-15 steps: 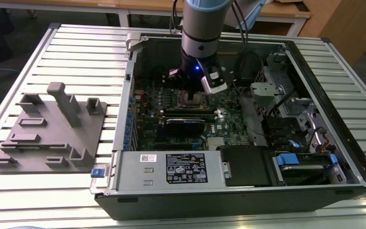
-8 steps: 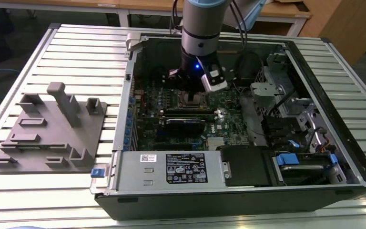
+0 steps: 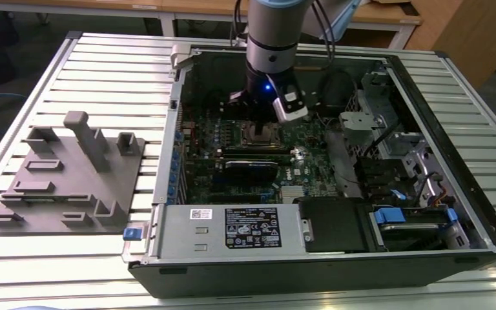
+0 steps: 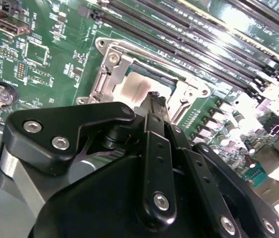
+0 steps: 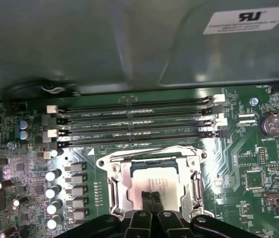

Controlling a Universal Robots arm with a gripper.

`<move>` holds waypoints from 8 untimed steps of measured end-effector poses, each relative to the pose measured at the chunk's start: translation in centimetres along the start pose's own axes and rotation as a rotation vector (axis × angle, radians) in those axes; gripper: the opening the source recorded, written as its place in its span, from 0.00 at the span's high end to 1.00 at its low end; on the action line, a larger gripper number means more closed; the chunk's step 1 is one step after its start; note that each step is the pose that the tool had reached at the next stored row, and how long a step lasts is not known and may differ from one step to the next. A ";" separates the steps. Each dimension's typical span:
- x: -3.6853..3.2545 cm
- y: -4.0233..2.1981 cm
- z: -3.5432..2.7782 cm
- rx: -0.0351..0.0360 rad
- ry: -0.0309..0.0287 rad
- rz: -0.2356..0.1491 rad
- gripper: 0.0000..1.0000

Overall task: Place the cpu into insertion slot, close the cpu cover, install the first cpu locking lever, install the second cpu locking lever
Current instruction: 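Install the second cpu locking lever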

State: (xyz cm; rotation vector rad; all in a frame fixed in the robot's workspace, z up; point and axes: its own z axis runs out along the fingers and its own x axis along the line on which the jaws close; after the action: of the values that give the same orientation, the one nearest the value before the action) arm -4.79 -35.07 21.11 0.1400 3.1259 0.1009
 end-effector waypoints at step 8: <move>-0.51 0.08 -0.18 0.0001 0.0003 0.000 0.90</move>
State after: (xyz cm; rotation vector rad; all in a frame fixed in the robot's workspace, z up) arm -4.28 -35.05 21.30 0.1402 3.1262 0.1009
